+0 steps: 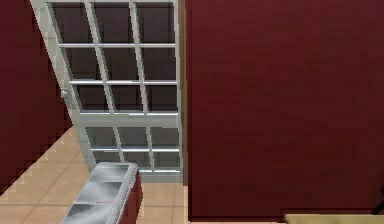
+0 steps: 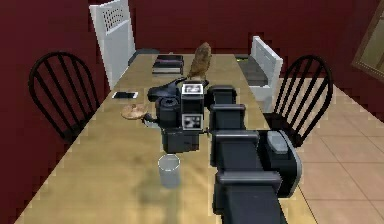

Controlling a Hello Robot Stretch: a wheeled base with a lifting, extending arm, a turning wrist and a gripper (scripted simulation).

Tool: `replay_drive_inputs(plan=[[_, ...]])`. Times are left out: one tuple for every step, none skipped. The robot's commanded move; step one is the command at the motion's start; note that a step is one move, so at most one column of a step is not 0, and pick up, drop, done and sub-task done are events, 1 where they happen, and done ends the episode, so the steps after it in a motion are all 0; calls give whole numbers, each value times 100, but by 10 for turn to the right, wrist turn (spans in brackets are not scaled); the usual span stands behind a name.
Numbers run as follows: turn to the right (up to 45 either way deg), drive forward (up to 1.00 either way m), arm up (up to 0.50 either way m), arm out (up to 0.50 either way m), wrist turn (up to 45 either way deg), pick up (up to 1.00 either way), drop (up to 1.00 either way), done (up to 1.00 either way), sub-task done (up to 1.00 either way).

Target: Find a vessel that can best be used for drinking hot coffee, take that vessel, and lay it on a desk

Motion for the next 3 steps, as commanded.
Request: replay_drive_inputs(plan=[[0,0,-30,0,0,0,0,0,0],[0,0,0,0,0,100,0,0,0],[0,0,10,0,0,0,0,0,0]])
